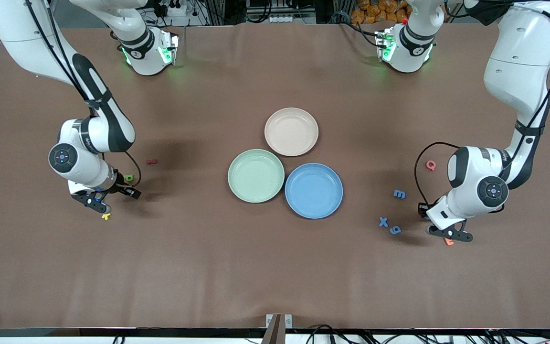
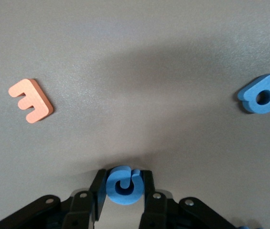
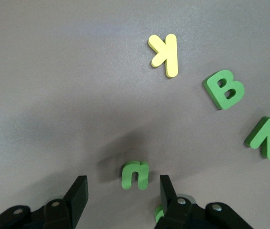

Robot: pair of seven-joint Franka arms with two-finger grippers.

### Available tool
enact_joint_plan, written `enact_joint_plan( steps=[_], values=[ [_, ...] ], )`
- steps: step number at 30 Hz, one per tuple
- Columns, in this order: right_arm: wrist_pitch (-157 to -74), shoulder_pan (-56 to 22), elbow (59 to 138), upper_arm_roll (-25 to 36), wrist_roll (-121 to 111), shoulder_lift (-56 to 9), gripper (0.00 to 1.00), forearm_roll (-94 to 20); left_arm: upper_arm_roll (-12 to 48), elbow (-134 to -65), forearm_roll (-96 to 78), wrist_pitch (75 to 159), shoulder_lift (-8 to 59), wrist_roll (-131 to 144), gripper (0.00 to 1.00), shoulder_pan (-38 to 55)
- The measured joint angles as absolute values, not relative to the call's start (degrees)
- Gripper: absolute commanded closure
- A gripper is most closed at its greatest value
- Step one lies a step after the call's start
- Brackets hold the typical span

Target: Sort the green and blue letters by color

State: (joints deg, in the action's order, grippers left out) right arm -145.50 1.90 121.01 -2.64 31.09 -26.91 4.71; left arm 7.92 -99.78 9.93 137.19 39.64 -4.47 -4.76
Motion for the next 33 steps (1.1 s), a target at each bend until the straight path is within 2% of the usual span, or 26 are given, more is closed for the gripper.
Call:
enact_joint_plan(
  steps=[7, 10, 16, 19, 24, 28, 33],
  values=[
    [-146.55, 1.94, 121.02, -2.59, 31.04, -27.72, 0.37, 4.73, 8.15, -99.34, 9.93, 137.43, 39.6, -3.65, 1.0, -4.53],
    [-146.8, 1.94, 121.03, -2.58, 31.04, -27.96, 0.45, 4.74, 8.8, -98.69, 9.93, 137.44, 39.45, -1.71, 1.0, -4.07],
    [-146.97, 1.94, 121.02, -2.58, 31.02, -28.05, 0.67, 4.74, 10.94, -97.6, 9.93, 137.2, 38.99, 4.6, 1.0, -2.22],
    [-146.98, 1.95, 121.02, -2.58, 31.02, -28.05, 0.75, 4.74, 11.57, -97.0, 9.93, 136.65, 38.77, 8.0, 1.0, -0.45],
    [-147.04, 1.96, 121.02, -2.58, 31.01, -28.05, 0.84, 4.75, 11.84, -96.2, 9.93, 134.51, 37.81, 12.94, 1.0, 2.73],
    [-147.08, 1.97, 121.02, -2.58, 30.99, -28.05, 0.98, 4.75, 11.96, -96.01, 9.93, 132.84, 36.71, 17.24, 1.0, 5.59],
    [-147.08, 1.94, 120.88, -2.59, 30.97, -28.05, 1.0, 4.75, 12.05, -95.89, 9.93, 132.15, 35.69, 23.79, 1.0, 10.02]
  ],
)
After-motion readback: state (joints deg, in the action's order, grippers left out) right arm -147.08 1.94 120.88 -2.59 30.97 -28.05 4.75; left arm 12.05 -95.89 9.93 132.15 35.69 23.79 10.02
